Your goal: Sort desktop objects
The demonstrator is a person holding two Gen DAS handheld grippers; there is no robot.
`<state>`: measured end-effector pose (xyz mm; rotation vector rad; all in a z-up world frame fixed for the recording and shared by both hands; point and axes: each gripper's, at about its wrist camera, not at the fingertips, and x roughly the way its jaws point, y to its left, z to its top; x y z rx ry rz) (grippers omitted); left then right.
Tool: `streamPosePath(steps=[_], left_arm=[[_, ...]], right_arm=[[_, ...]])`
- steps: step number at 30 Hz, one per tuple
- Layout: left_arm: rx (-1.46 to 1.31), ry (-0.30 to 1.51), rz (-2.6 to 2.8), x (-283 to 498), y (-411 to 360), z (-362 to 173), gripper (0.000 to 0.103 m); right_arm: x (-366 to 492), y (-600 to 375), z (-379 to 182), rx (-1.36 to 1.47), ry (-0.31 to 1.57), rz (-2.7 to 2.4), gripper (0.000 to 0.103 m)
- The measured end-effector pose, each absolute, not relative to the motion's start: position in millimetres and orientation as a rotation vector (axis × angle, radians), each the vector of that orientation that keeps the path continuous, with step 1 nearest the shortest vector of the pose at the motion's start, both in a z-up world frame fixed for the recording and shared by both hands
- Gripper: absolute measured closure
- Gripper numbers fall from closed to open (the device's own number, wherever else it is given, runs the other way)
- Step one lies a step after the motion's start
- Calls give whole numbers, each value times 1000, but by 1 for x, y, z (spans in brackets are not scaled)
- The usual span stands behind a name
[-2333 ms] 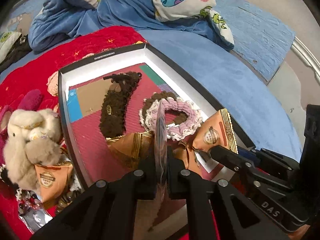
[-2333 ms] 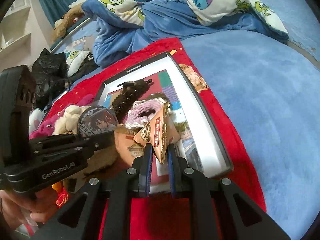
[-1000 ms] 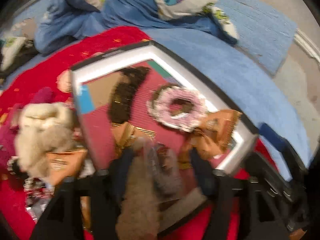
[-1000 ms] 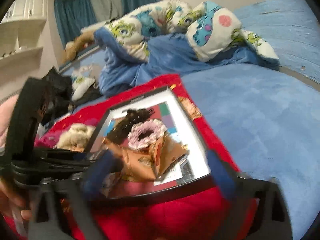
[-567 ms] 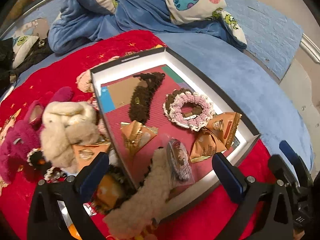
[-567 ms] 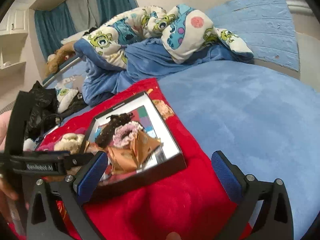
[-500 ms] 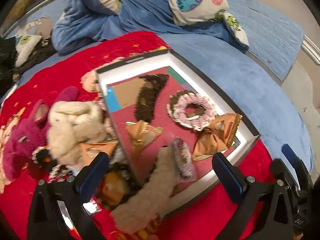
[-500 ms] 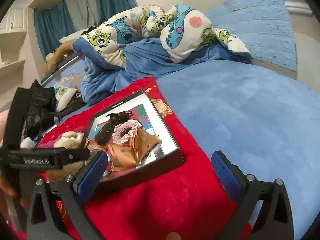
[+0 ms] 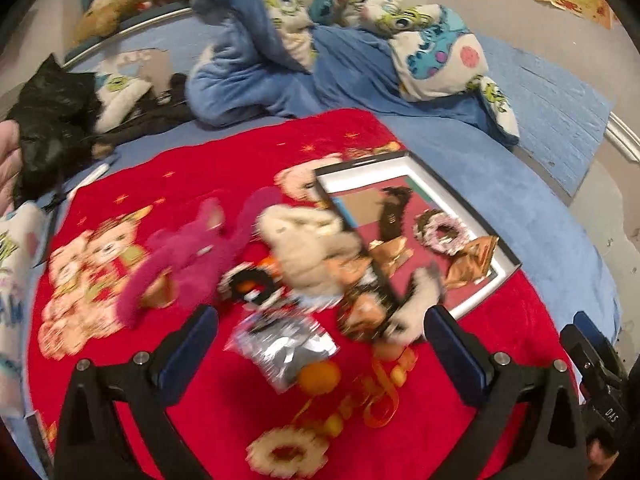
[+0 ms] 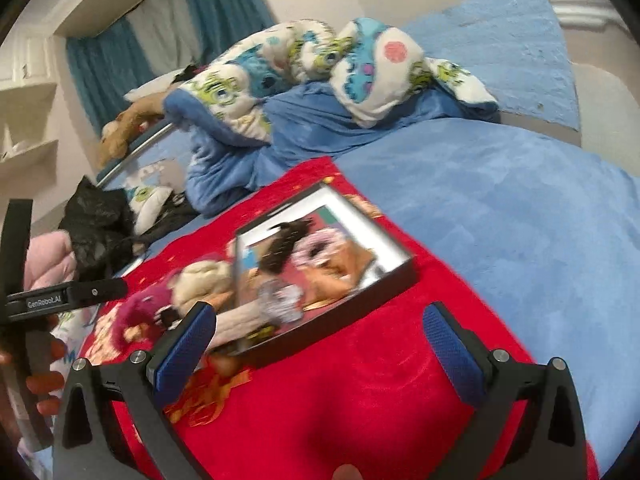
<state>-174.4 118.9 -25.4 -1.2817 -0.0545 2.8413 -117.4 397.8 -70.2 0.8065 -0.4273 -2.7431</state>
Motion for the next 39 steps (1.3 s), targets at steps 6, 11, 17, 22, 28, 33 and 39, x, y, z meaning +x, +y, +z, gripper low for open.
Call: streamPosePath(steps=[6,11,17,22,28,33,39], left_arm=[[-1354,-242,2804,-105,76,-13,0],[-1386,-257,2726,-69,57,-9,0],[-1300,-55,2815,-31,46,11,0],[-1198,-62,2866,-8,41,22,0],[-1189,-13,2838,-7,48,26,0],[-1188,-20,2846,-1,48,26,0],[-1197,-12,2856,4,48,23,0]], right_arm=[[-83,340,-46,816,-294,-2788,0],[-50,297,-33,867,-183,-2764,0],[-24,263,-17,910,-133,-2793,0],[-15,240,-10,871,36,-2833,0],[-20,234,-11,924,44,-2780,0],[-17,232,-10,922,15,-2771,0],[-16,230,-9,945,-22,-2740,0]])
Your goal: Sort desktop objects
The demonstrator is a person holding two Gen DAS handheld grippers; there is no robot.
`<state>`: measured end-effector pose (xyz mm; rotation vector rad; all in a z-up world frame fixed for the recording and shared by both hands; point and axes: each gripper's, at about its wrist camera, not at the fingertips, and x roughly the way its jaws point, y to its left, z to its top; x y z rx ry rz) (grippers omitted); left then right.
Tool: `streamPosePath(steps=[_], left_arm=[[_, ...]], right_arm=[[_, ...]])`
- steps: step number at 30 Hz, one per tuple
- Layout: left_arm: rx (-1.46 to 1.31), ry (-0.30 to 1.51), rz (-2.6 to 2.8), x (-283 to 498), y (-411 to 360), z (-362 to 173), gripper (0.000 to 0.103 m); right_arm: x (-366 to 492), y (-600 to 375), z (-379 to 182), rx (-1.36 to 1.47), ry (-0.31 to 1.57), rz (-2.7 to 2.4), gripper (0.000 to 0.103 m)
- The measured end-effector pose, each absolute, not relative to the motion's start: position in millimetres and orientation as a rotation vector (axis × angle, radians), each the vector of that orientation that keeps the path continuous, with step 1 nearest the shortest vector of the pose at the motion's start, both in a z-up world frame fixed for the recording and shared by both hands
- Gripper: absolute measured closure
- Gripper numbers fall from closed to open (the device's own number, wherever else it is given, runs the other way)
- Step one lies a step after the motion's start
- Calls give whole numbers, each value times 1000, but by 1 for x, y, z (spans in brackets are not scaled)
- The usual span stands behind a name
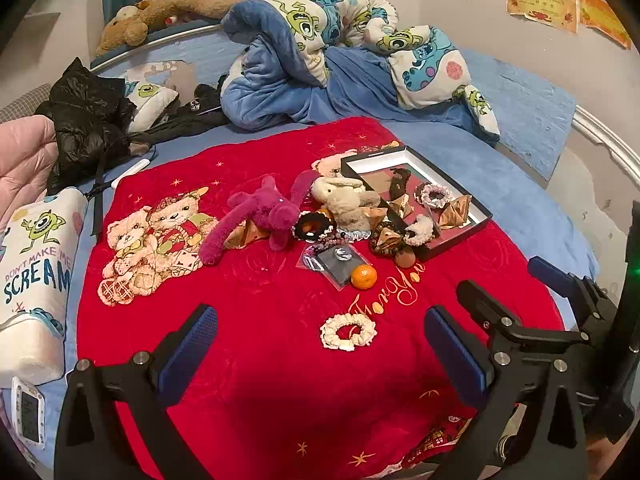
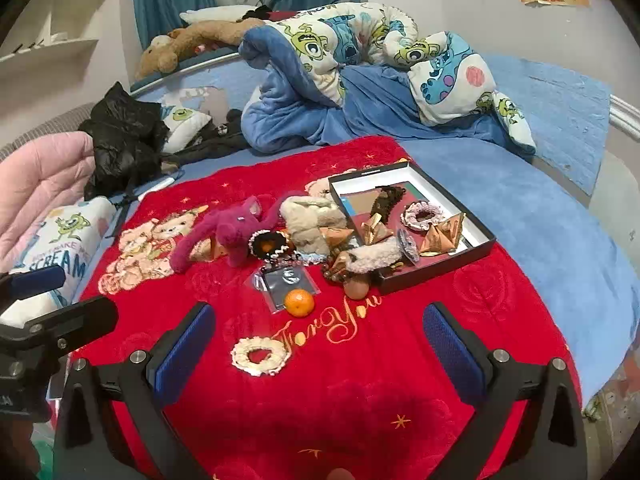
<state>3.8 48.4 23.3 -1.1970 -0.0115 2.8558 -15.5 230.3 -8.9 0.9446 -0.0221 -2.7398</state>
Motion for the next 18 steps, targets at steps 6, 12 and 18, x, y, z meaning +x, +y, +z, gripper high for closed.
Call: streamPosePath(steps=[6,12,18], left_arm=[[-1195,-12,2851,8,50,22,0],[-1189,-16,2847,12,52,22,0],[-1184,-13,2847,13,52,23,0]], right_arm=[[-13,231,-11,958,-31,-2725,0],[-9,232,-15,980,-24,-2706,0],[-7,233,-15,986,-28,-2691,0]])
